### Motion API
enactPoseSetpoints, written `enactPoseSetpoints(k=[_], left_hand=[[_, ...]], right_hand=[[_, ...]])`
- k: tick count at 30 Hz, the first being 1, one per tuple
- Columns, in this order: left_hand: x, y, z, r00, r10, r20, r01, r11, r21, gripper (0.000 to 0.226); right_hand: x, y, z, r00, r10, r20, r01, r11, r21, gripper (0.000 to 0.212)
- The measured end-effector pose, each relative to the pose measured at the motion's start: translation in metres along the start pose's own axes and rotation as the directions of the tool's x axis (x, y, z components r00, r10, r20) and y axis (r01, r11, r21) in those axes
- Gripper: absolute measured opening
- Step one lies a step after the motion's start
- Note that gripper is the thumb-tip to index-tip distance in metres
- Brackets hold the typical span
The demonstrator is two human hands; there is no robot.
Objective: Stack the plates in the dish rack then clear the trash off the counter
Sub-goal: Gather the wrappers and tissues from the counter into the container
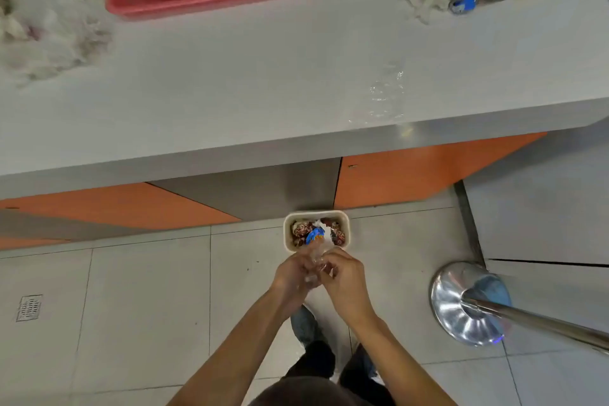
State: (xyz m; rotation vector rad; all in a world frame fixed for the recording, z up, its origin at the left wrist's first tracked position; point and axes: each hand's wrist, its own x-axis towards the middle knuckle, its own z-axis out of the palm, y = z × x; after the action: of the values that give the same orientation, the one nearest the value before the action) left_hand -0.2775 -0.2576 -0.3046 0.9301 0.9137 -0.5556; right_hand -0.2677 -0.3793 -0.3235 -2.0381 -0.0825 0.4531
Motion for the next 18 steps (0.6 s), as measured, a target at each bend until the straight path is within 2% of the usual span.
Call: enactPoseSetpoints(k=[2,4,6,8,10,14,17,18], left_hand=[[0.041,-0.02,-0.008,0.999,0.036,0.003,-0.036,0.976,0.217,0.051],[0.085,-0.034,-0.018,0.991,0.133,0.015,-0.127,0.898,0.42,0.058],[0.156,-0.052,-0.032,0.971,0.237,-0.004,-0.198,0.82,0.537,0.044],[0.226,-0.07,-0.039,0.942,0.336,-0.022,-0.212,0.643,0.736,0.04],[0.288,-0.087,-0.04,0.916,0.4,0.037,-0.204,0.384,0.901,0.035],[0.392,-0.116,-0.031,0.88,0.471,0.055,-0.188,0.239,0.953,0.027],[0.459,-0.147,-0.041,0.877,0.465,0.125,-0.186,0.089,0.978,0.015],[0.479,-0.158,-0.045,0.886,0.449,0.119,-0.169,0.072,0.983,0.015]], right_hand=[[0.011,0.046,0.007,0.998,0.055,0.037,-0.055,0.998,0.016,0.02],[0.025,0.097,0.017,0.979,0.154,0.134,-0.165,0.983,0.079,0.033],[0.037,0.158,0.024,0.95,0.243,0.198,-0.268,0.957,0.11,0.04],[0.043,0.218,0.028,0.935,0.294,0.198,-0.314,0.947,0.074,0.034],[0.044,0.271,0.027,0.933,0.323,0.16,-0.333,0.942,0.04,0.034],[0.057,0.35,0.029,0.927,0.368,0.071,-0.371,0.928,0.037,0.032],[0.063,0.385,0.031,0.934,0.353,0.059,-0.354,0.935,0.0,0.03],[0.062,0.396,0.032,0.932,0.358,0.055,-0.359,0.933,0.003,0.029]])
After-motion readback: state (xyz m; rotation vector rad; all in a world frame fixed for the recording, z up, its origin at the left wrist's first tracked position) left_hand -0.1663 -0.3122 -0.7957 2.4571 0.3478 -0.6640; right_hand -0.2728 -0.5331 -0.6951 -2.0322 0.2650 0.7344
